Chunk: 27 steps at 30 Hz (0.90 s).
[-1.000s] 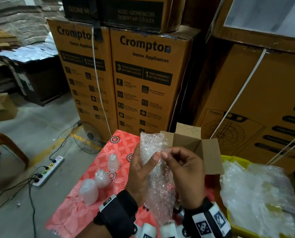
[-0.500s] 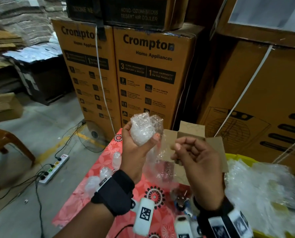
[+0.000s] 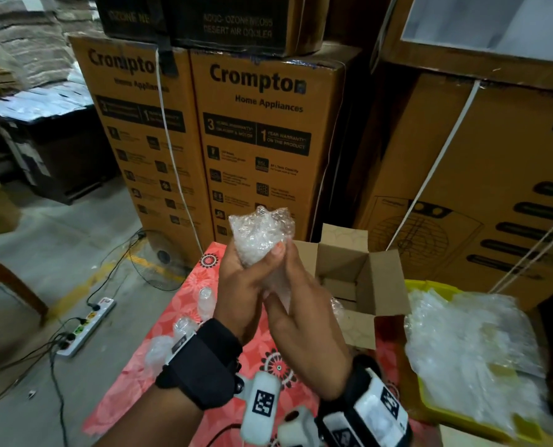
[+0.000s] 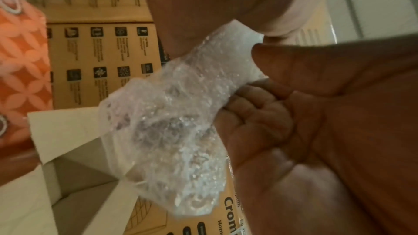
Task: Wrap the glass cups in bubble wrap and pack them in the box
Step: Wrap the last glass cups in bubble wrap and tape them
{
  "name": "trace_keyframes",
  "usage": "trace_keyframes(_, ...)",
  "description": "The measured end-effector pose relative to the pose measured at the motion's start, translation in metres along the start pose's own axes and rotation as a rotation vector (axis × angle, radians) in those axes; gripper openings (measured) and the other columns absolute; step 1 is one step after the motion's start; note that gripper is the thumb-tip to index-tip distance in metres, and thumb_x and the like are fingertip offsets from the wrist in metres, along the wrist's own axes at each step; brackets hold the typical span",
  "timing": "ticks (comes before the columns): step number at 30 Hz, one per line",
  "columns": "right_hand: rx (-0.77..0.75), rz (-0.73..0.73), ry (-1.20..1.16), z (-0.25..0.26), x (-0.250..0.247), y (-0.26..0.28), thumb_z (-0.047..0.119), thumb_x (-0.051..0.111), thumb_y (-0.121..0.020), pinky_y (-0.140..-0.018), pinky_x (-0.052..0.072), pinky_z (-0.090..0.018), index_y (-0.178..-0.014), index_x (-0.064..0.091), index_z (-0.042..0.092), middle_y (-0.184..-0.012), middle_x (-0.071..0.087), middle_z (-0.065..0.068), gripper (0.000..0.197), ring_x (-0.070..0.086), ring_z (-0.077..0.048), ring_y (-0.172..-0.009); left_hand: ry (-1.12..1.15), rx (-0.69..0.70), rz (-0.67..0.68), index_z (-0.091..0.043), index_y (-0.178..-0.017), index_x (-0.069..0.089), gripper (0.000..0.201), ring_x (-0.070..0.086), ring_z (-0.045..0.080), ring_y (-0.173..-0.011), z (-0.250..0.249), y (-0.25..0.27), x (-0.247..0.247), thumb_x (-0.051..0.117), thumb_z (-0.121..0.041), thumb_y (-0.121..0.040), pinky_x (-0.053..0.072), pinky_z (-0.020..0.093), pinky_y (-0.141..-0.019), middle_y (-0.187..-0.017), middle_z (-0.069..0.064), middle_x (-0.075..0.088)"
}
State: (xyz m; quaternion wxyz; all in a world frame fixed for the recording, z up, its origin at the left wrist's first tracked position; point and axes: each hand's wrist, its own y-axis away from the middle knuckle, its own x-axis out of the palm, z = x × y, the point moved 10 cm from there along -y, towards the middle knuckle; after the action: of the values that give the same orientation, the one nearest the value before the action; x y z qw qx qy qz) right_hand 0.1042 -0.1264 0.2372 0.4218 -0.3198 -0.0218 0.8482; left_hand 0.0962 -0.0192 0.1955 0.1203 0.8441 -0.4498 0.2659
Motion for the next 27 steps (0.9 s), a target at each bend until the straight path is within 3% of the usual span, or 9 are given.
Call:
trace_keyframes(5,0.048,-0.048,-0.218,-0.017,-0.023,-0.014,0.009,0.08,-0.09,-0.102,0.056,-0.03,-0.138,0.06,0.025,-0.127,0.072,0.015,0.055,0.067,0.001,-0.118,0.008,-0.056,0.112,-0.006,-0.148,0.053,0.059,0.067,0.036,-0.127,0.007,0.001,0.011,0.072,-0.011,-0.092,0.057,0.042,-0.104,-0.137,0.022,0.068)
trace_keyframes(8,0.039,-0.039,-0.316,-0.016,-0.03,-0.014,0.0,0.082,-0.087,-0.097,0.053,-0.016,-0.131,0.065,0.015,-0.123,0.075,0.011,0.05,0.069,0.0,-0.116,-0.044,-0.064,0.117,-0.005,-0.145,0.056,0.062,0.067,0.036,-0.127,0.008,0.003,0.016,0.08,-0.012,-0.088,0.054,0.046,-0.107,-0.134,0.02,0.07)
trace_keyframes(12,0.039,-0.042,-0.293,-0.015,-0.024,-0.008,0.005,0.079,-0.091,-0.101,0.057,-0.029,-0.137,0.063,0.018,-0.127,0.073,0.015,0.05,0.068,0.001,-0.118,-0.061,-0.074,-0.015,-0.004,-0.12,0.072,0.041,0.076,0.032,-0.104,0.008,0.004,0.013,0.086,-0.005,-0.082,0.061,0.04,-0.087,-0.11,0.018,0.077)
trace_keyframes(14,0.016,0.002,-0.246,-0.011,-0.023,-0.008,0.01,0.082,-0.09,-0.1,0.056,-0.024,-0.137,0.063,0.03,-0.128,0.07,0.024,0.055,0.065,0.006,-0.118,-0.036,-0.072,-0.068,0.001,-0.116,0.073,0.032,0.077,0.03,-0.098,0.007,0.001,0.007,0.083,-0.003,-0.086,0.062,0.04,-0.081,-0.111,0.022,0.077)
trace_keyframes(16,0.027,-0.127,-0.229,-0.012,-0.048,-0.003,0.013,0.085,-0.087,-0.099,0.051,-0.014,-0.133,0.062,0.042,-0.129,0.065,0.036,0.06,0.059,0.014,-0.121,-0.023,-0.042,-0.144,-0.002,-0.118,0.073,0.036,0.077,0.018,-0.101,0.0,-0.005,-0.004,0.085,-0.006,-0.084,0.061,0.039,-0.088,-0.116,0.013,0.079)
trace_keyframes(19,0.1,-0.504,-0.378,-0.021,-0.11,0.023,0.007,0.082,-0.086,-0.089,0.063,-0.032,-0.121,0.074,0.027,-0.115,0.078,0.014,0.041,0.074,-0.006,-0.109,0.02,0.051,-0.262,-0.009,-0.132,0.068,0.052,0.072,-0.002,-0.107,-0.017,-0.014,-0.019,0.086,-0.007,-0.084,0.05,0.022,-0.091,-0.123,-0.005,0.078)
trace_keyframes(23,0.367,-0.11,-0.495,-0.027,-0.059,0.032,0.011,0.075,-0.093,-0.075,0.065,-0.044,-0.108,0.079,0.013,-0.092,0.082,-0.004,0.015,0.08,-0.026,-0.083,0.024,0.14,-0.355,-0.02,-0.125,0.065,0.055,0.069,-0.015,-0.096,-0.028,-0.014,-0.023,0.091,-0.008,-0.079,0.052,0.016,-0.087,-0.109,-0.022,0.078)
trace_keyframes(25,0.495,0.043,-0.624,-0.034,-0.021,0.037,0.009,0.074,-0.095,-0.085,0.064,-0.038,-0.117,0.075,0.008,-0.102,0.082,-0.006,0.022,0.079,-0.023,-0.096,0.017,0.154,-0.368,-0.015,-0.133,0.064,0.068,0.073,0.004,-0.111,-0.025,-0.012,-0.021,0.097,-0.015,-0.073,0.055,0.032,-0.101,-0.123,-0.006,0.077)
trace_keyframes(27,0.539,0.04,-0.788,-0.041,-0.006,0.034,0.005,0.069,-0.099,-0.093,0.062,-0.037,-0.121,0.072,0.003,-0.112,0.08,-0.009,0.022,0.077,-0.023,-0.107,0.014,0.172,-0.324,-0.012,-0.123,0.069,0.049,0.076,0.02,-0.11,-0.022,-0.008,-0.012,0.091,-0.007,-0.08,0.059,0.037,-0.096,-0.116,0.005,0.079)
